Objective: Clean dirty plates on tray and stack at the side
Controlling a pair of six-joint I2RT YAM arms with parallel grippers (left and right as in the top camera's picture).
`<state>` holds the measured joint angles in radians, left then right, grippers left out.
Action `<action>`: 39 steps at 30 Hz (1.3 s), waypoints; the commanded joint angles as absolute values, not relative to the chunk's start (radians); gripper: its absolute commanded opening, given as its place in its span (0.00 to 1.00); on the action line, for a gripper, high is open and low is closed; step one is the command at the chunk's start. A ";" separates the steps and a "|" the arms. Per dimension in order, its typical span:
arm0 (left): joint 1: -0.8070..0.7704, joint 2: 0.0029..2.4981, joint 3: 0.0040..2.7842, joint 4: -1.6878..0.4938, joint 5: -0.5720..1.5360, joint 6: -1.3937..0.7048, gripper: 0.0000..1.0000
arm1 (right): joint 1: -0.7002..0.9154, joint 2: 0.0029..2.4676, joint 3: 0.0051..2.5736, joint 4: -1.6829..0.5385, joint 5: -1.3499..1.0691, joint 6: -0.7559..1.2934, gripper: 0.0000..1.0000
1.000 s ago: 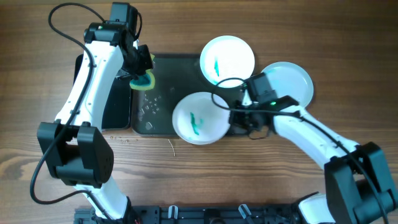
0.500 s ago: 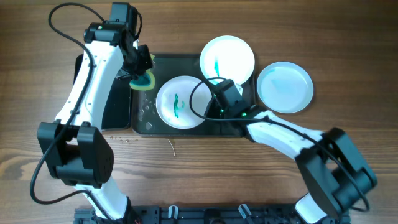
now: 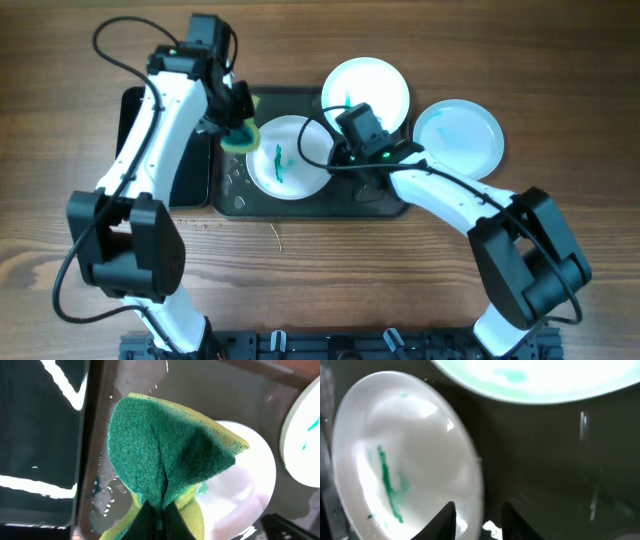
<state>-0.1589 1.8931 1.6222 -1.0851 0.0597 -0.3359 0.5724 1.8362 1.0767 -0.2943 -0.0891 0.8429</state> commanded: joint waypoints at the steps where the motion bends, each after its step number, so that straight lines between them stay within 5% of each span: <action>1: -0.180 1.895 1.567 -1.051 0.090 -0.356 0.04 | 0.555 1.898 1.092 -0.267 -0.144 0.786 0.26; 25: -0.194 1.895 1.537 -1.020 0.089 -0.349 0.04 | 0.548 1.978 1.100 -0.032 -0.067 0.680 0.20; 30: -0.194 1.895 1.537 -1.013 0.089 -0.349 0.04 | 0.548 2.035 1.103 0.024 -0.104 0.691 0.11; 39: -0.195 1.895 1.523 -1.005 0.089 -0.353 0.04 | 0.548 2.036 1.134 -0.119 -0.176 0.764 0.04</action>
